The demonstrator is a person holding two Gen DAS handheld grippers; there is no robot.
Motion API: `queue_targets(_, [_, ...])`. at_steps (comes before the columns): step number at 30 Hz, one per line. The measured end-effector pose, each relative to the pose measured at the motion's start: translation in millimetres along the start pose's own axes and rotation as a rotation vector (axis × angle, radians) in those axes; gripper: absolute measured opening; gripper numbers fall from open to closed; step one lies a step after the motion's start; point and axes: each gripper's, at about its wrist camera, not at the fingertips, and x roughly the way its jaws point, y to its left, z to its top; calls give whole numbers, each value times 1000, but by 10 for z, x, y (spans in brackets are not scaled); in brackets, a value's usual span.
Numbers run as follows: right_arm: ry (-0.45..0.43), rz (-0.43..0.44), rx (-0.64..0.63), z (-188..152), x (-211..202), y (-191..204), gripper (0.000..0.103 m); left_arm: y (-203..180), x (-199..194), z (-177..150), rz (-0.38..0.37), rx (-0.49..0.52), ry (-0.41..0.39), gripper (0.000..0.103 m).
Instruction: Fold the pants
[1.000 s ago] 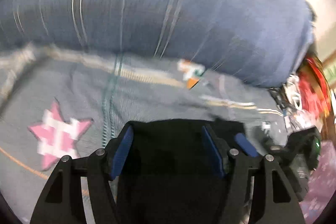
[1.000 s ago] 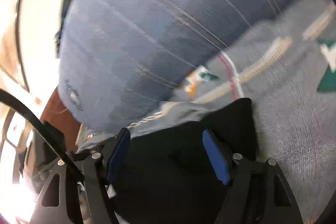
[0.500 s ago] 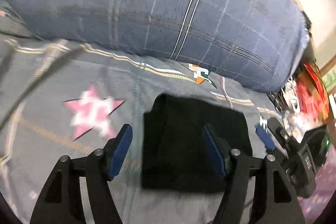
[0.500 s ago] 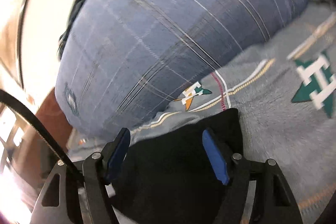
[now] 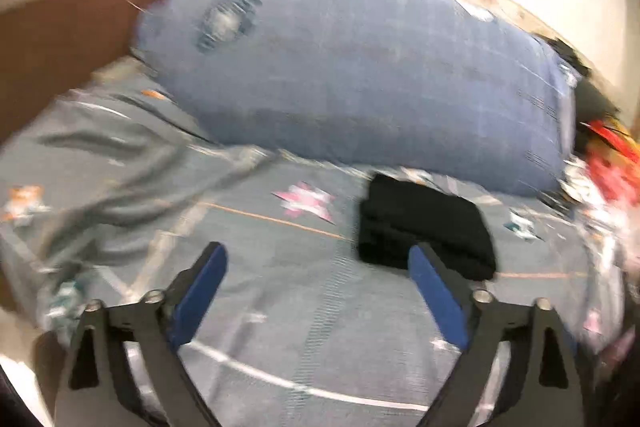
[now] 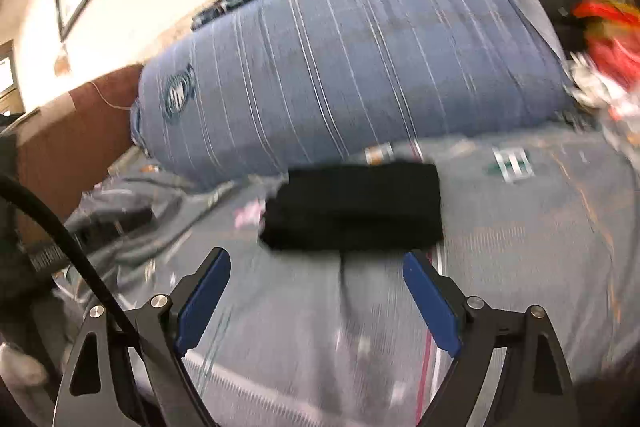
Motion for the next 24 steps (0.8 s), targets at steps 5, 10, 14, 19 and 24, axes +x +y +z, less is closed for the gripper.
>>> queue_targets(5, [120,-16,112,-417,-63,60,92,5,-455,-39,97,58,-130,103])
queue_targets(10, [109,-31,68,-428,-150,189,92,83,-631,-48,25,52,-123,103])
queue_targets(14, [90,-30,17,-418,-192,322,92,37,-624,-142,1,68,-77,103])
queue_targets(19, [99,-43,13,-434,-150,324,92,-58,-445,-253,-33,105,14,103])
queue_targets(24, [110,-73,60,-450,-100,177,92,-130,-316,-354,-44,129,75,103])
